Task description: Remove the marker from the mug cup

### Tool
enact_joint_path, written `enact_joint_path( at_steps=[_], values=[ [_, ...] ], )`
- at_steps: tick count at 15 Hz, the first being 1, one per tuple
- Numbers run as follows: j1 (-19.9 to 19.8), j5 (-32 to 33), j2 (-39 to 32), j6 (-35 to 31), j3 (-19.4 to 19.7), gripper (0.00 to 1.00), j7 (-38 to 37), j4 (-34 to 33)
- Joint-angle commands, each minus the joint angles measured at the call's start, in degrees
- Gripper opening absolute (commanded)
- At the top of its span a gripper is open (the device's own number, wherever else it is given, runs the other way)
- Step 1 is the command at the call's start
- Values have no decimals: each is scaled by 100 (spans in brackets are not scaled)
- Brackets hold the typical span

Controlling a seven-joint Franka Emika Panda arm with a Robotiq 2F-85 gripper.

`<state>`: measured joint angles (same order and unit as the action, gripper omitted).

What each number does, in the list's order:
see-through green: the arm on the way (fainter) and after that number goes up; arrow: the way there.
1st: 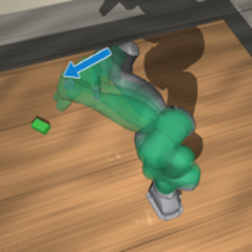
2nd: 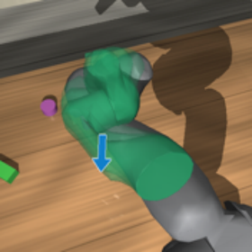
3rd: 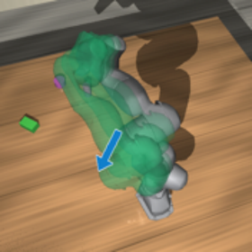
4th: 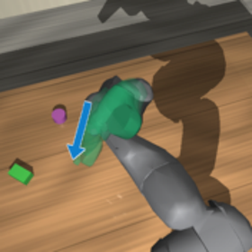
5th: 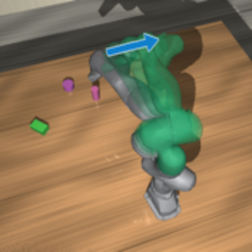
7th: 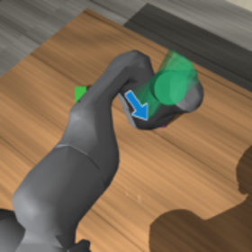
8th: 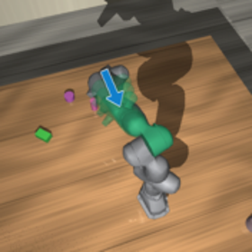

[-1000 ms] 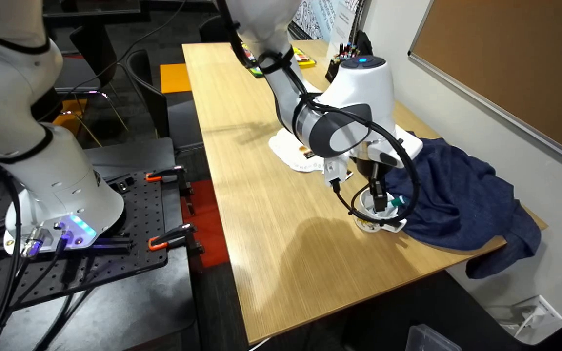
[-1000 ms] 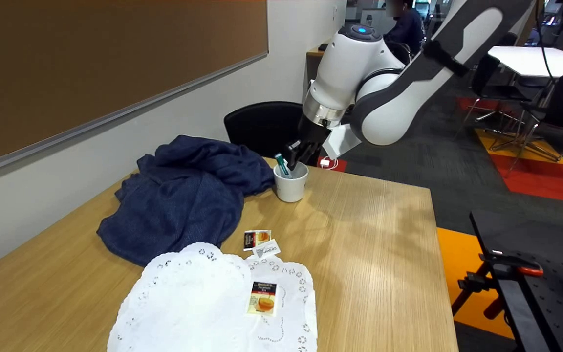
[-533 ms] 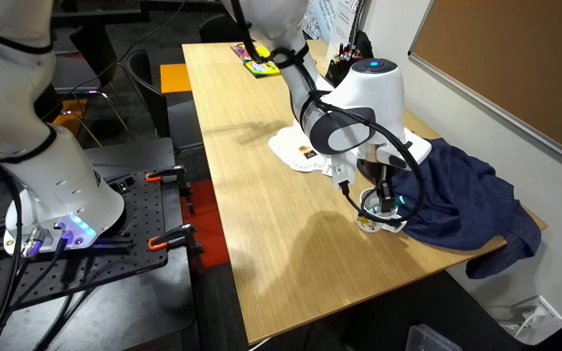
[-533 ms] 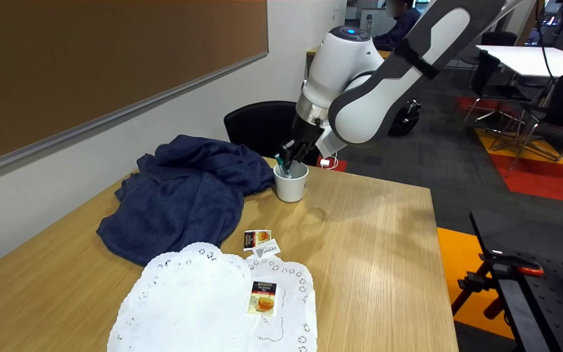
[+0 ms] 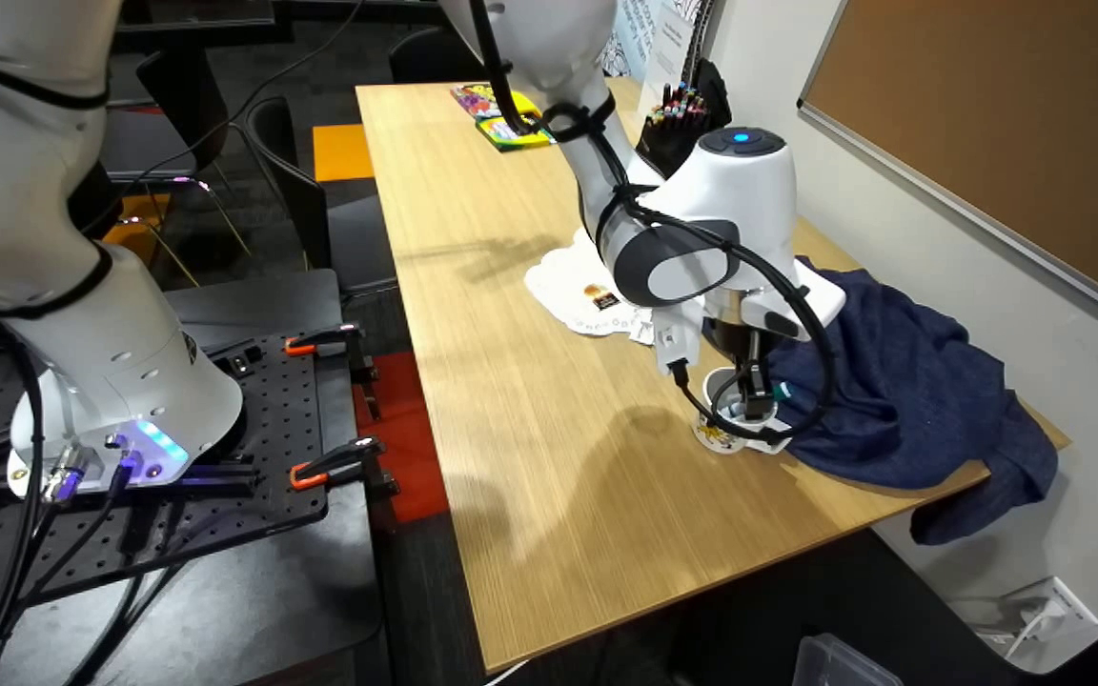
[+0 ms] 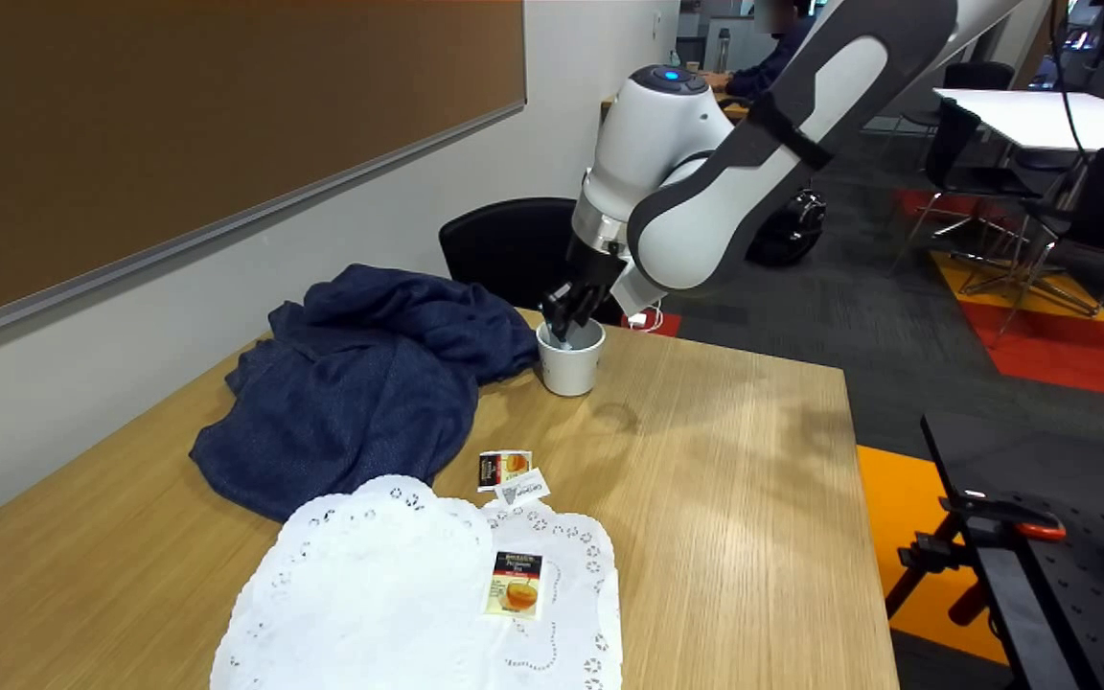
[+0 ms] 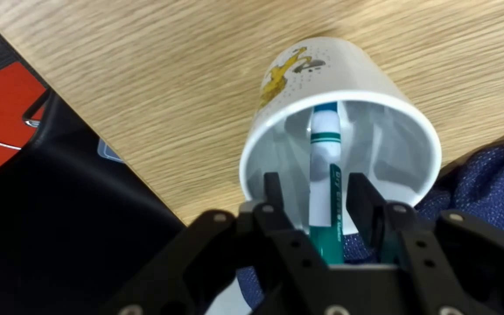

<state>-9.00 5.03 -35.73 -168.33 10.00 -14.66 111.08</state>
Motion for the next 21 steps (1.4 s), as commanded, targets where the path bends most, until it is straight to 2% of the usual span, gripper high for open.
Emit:
enact_joint_path(
  at_steps=[1,4,5,6,7,9,14,21],
  values=[
    [69,-231,-138,312,44,46,276,-272],
    [73,-228,-216,344,39,44,282,-360],
    [76,-226,-240,345,36,36,285,-384],
    [87,-222,-260,337,44,19,281,-406],
    [103,-216,-269,318,54,18,275,-410],
    [131,-205,-250,285,69,2,268,-388],
    [310,-107,123,52,209,5,214,49],
    [1239,234,1241,-734,1172,5,58,1224]
  ],
)
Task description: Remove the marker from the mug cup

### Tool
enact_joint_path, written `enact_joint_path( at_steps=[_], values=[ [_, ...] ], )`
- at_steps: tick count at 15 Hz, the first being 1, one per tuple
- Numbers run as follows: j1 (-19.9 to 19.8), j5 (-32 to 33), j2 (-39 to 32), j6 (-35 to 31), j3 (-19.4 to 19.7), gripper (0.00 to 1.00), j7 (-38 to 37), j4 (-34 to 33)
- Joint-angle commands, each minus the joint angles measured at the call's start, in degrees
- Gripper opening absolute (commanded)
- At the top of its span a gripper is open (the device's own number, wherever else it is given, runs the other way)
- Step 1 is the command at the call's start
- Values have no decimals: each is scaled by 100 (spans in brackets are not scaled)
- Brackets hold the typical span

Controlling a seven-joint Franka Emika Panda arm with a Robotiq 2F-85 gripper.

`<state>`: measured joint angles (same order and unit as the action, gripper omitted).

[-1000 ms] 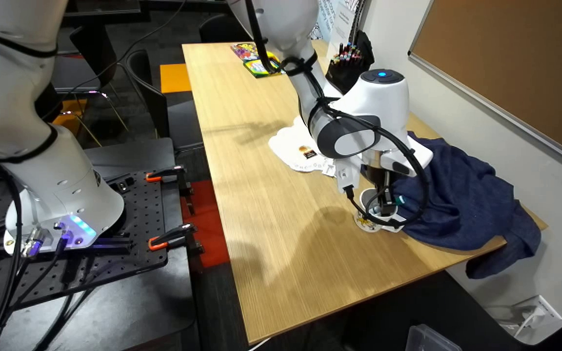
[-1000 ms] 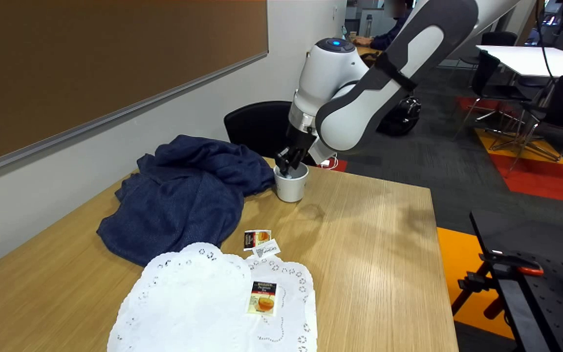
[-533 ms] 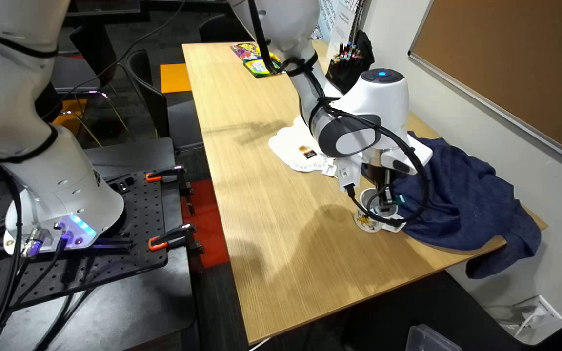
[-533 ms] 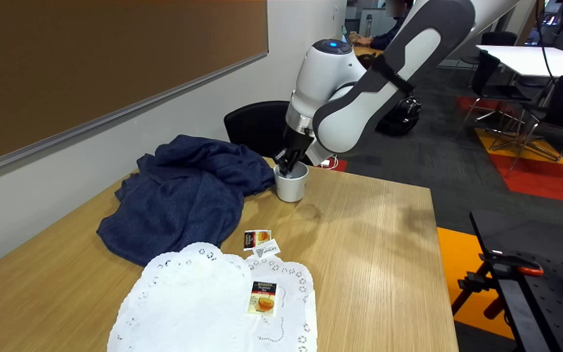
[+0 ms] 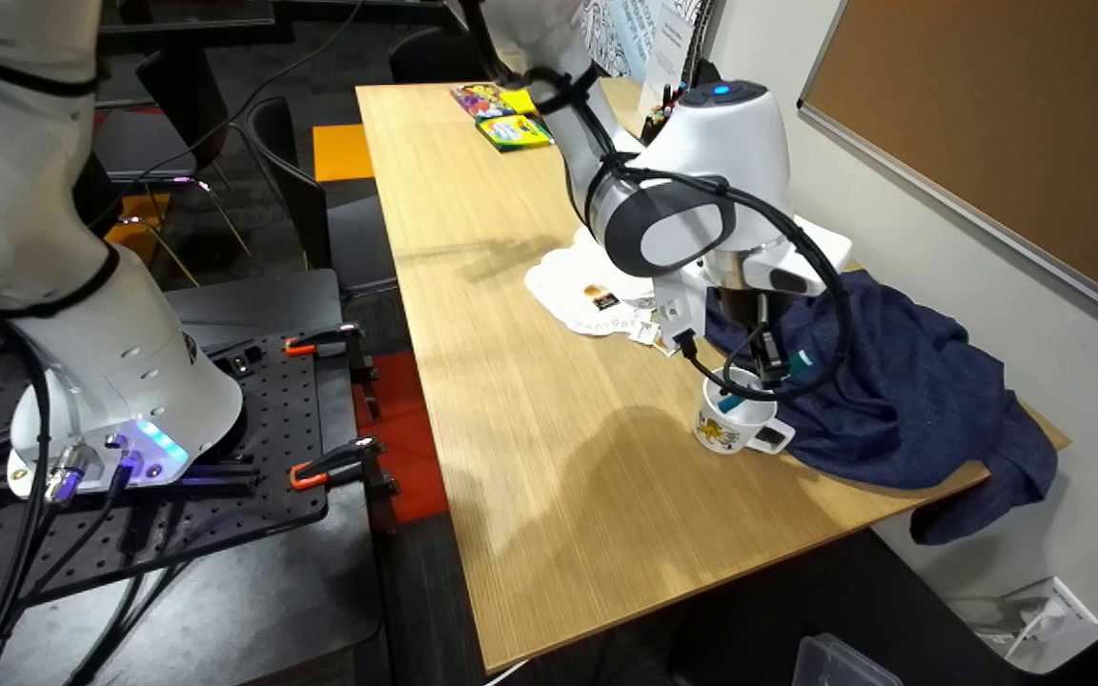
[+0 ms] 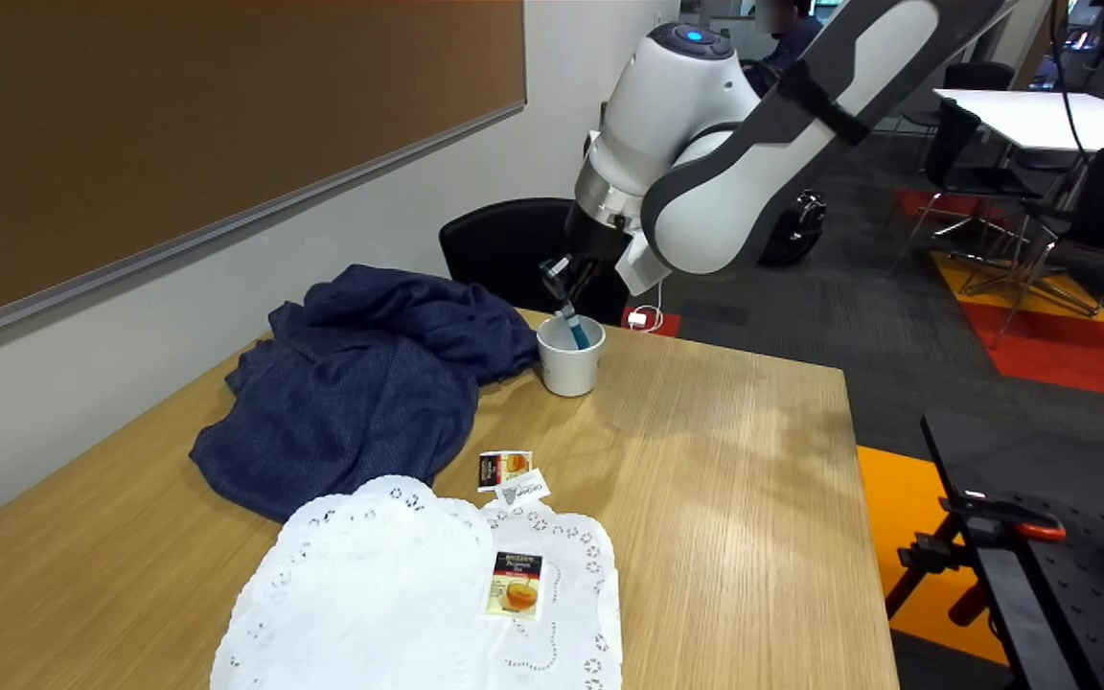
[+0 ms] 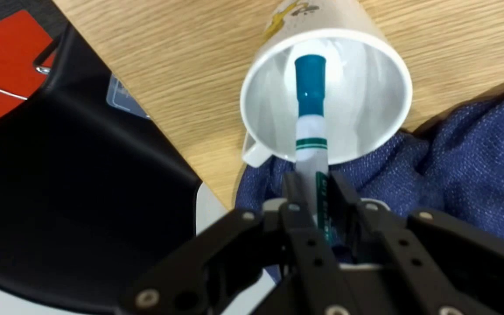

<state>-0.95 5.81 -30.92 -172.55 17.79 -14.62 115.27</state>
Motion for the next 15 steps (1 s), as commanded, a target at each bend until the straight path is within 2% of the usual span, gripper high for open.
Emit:
enact_joint_path(
  at_steps=[1,3,4,5,7,9,11,13,15],
  values=[
    [495,192,998,-419,412,5,165,1019],
    [499,412,1480,-566,290,5,252,1422],
    [368,467,1769,-603,50,5,406,1643],
    [406,566,2001,-598,3,5,480,1813],
    [308,555,2445,-474,-332,5,783,2122],
    [167,283,2832,-321,-828,5,1225,2411],
    [110,-312,3083,-78,-1314,5,1860,2613],
    [236,-786,3201,262,-1472,5,2377,2650],
    [299,-961,3214,679,-1527,5,2683,2590]
  ],
)
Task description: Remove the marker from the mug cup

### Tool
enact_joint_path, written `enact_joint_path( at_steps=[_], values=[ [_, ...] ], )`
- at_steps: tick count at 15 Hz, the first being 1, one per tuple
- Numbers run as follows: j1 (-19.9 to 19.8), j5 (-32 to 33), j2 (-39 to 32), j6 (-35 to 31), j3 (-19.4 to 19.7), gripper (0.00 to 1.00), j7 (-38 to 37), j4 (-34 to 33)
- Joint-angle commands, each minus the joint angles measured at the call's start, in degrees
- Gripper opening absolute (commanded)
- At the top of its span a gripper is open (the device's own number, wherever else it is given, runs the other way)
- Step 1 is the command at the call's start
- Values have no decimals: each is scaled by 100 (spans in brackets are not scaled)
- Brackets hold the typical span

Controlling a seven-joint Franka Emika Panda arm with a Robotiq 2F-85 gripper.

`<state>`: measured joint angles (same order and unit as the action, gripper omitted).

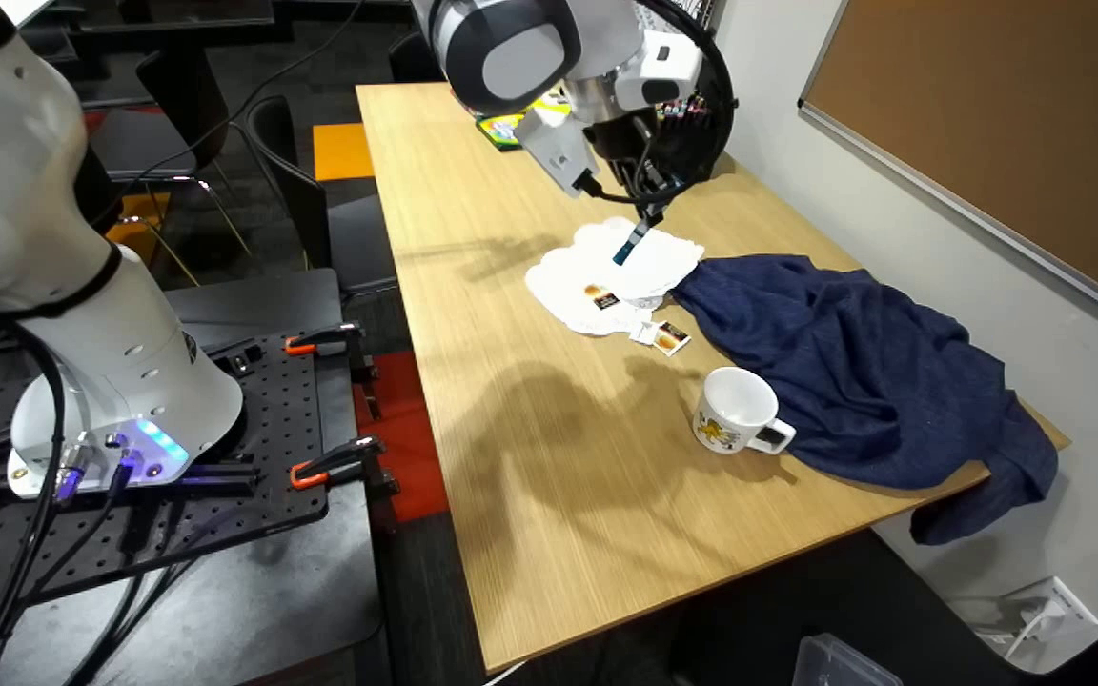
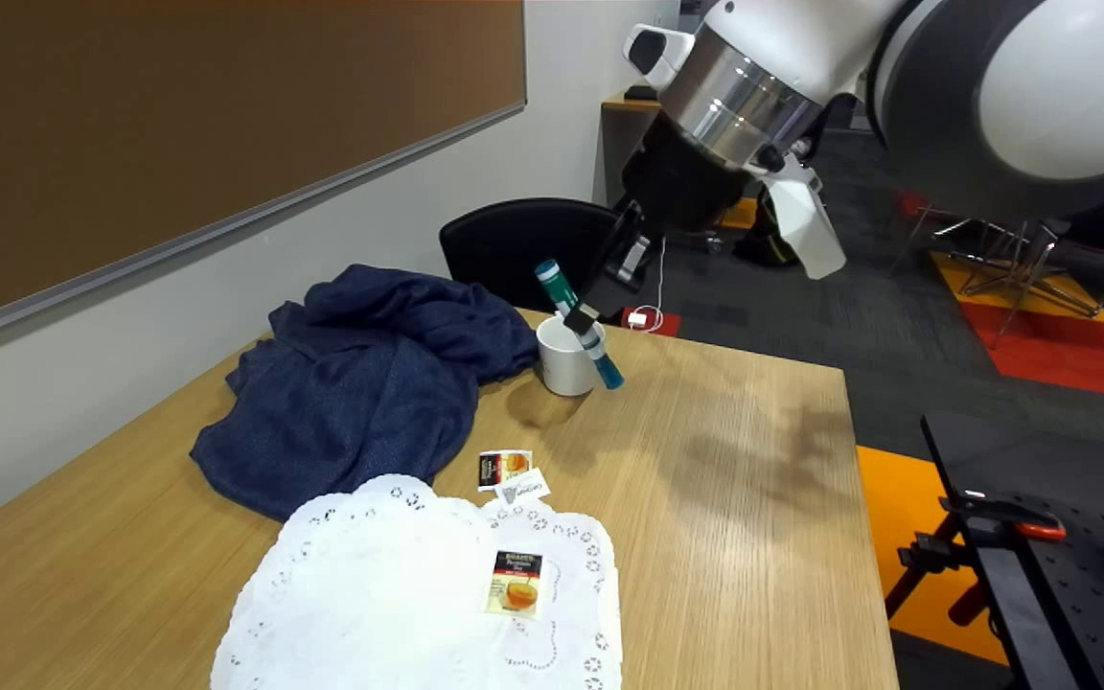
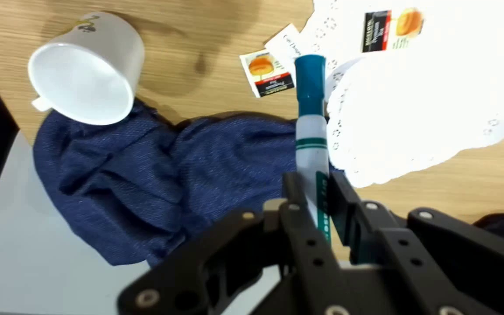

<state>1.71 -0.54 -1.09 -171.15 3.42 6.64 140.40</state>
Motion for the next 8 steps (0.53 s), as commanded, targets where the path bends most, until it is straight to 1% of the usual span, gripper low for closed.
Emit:
enact_joint_path(
  at_steps=[1,3,4,5,8],
  values=[
    [35,-286,171,755,-81,5,609,9],
    [16,-283,32,1098,-72,5,714,-113],
    [-87,-257,-56,1233,-150,5,715,-177],
    [-110,-287,-142,1339,-142,5,756,-231],
    [-224,-206,-429,1657,-102,5,633,-354]
  ],
)
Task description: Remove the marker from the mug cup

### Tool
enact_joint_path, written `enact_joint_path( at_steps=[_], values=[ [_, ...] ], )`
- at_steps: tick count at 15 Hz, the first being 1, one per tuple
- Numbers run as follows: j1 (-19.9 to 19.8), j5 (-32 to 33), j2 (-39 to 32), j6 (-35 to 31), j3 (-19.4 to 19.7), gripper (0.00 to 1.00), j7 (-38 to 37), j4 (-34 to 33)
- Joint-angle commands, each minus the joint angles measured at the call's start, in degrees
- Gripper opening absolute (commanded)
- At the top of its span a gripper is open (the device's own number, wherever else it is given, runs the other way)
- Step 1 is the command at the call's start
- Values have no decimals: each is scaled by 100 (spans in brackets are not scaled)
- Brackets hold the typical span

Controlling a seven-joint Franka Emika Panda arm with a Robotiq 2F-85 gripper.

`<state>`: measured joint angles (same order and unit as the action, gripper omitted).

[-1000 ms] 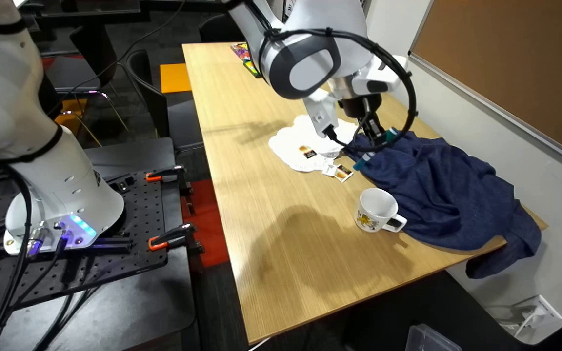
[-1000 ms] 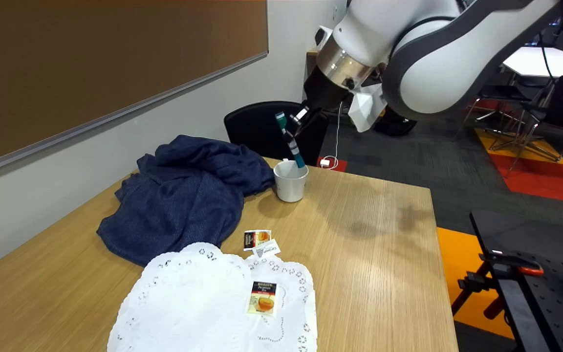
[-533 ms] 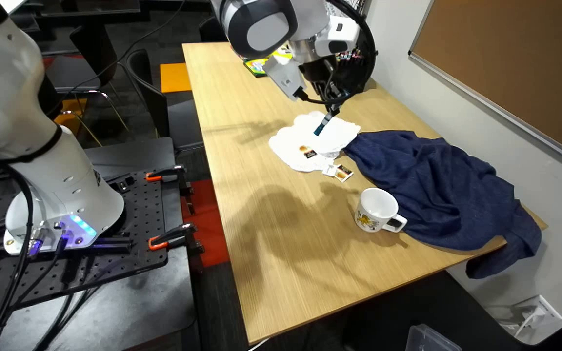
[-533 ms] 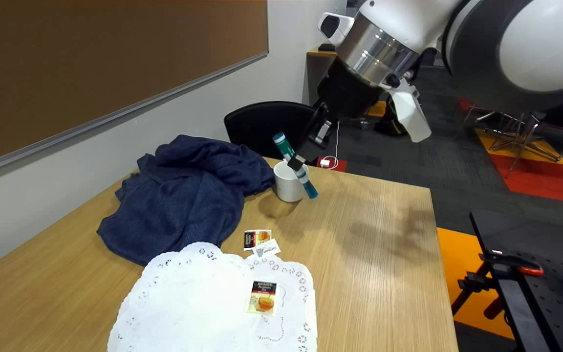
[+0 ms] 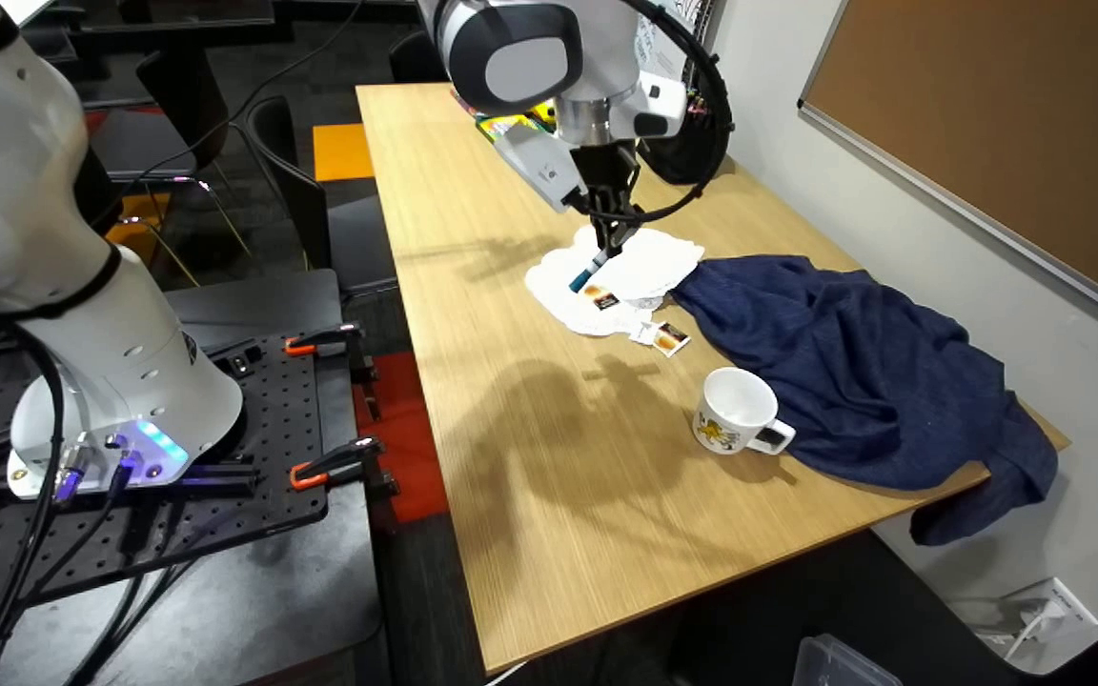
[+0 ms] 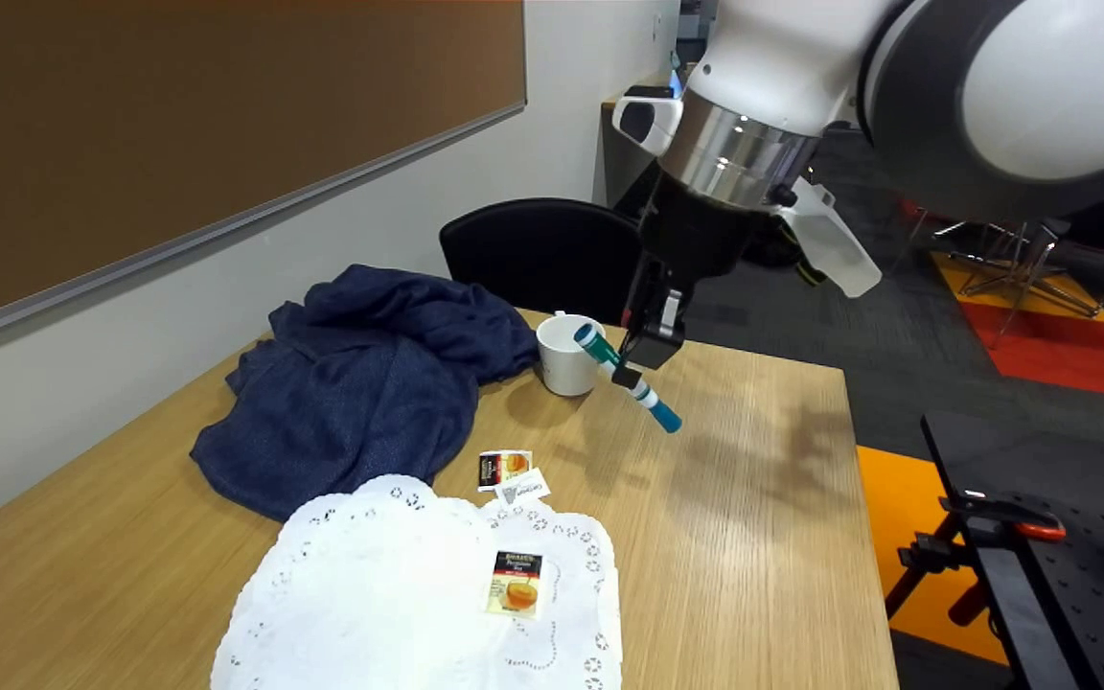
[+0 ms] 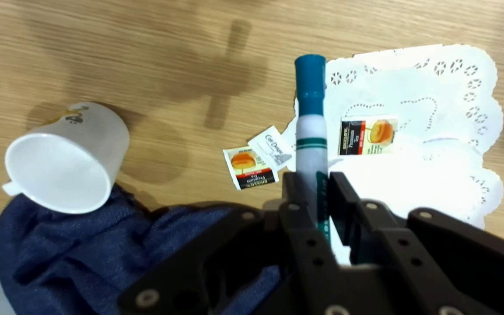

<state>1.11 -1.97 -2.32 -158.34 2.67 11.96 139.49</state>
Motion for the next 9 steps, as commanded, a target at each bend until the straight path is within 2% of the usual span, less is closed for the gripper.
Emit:
enact_joint_path(
  at_steps=[1,4,9],
  values=[
    [-211,29,-411,447,2,5,-9,-296],
    [-371,159,-769,528,113,5,-254,-409],
    [-693,-85,-1332,743,176,5,-328,-687]
  ],
)
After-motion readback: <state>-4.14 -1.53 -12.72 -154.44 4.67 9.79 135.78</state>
